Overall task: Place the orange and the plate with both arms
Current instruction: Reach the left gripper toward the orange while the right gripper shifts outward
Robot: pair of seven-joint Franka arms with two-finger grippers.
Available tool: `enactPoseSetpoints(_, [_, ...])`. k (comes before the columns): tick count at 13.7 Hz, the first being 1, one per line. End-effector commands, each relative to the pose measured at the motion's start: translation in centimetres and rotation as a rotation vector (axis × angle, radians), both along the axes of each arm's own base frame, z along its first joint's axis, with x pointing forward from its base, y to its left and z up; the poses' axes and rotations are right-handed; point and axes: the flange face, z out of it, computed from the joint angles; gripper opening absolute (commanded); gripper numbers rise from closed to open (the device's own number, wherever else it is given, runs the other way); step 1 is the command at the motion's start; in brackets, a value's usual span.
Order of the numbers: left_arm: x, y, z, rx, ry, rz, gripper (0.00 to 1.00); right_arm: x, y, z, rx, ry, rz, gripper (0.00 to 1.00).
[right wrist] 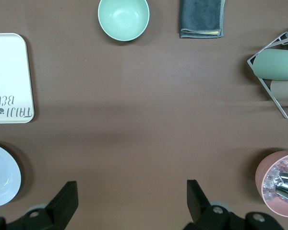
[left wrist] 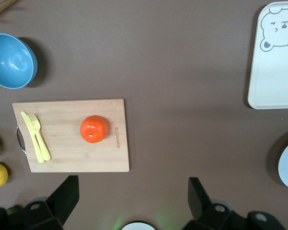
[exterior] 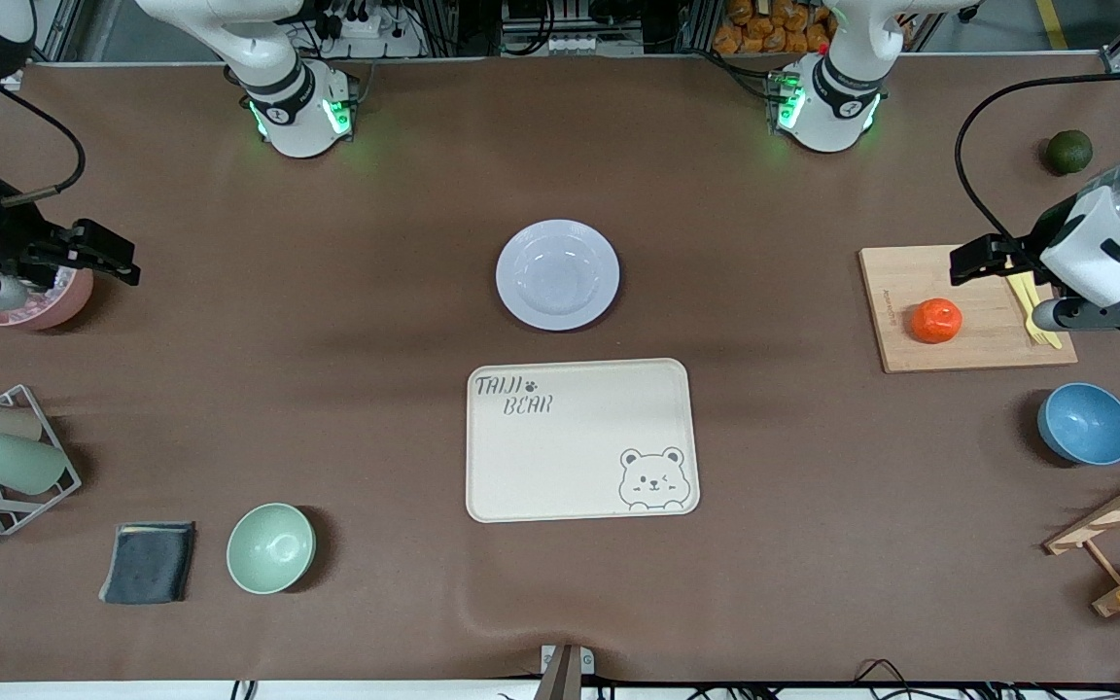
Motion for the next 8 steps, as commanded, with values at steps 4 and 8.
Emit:
enactPoseSetpoints(4, [0.6,1.4,-1.1,-0.013,0.011,0.039,1.00,-0.2,1.2,0.3,-0.022,-0.008,0.015,1.00])
enactPoseSetpoints(8, [1.7,1.6,-3.4,-0.015,0.032,0.042,1.00,0.0,1.2,0.3,-0.021,-0.023,0.015,1.00])
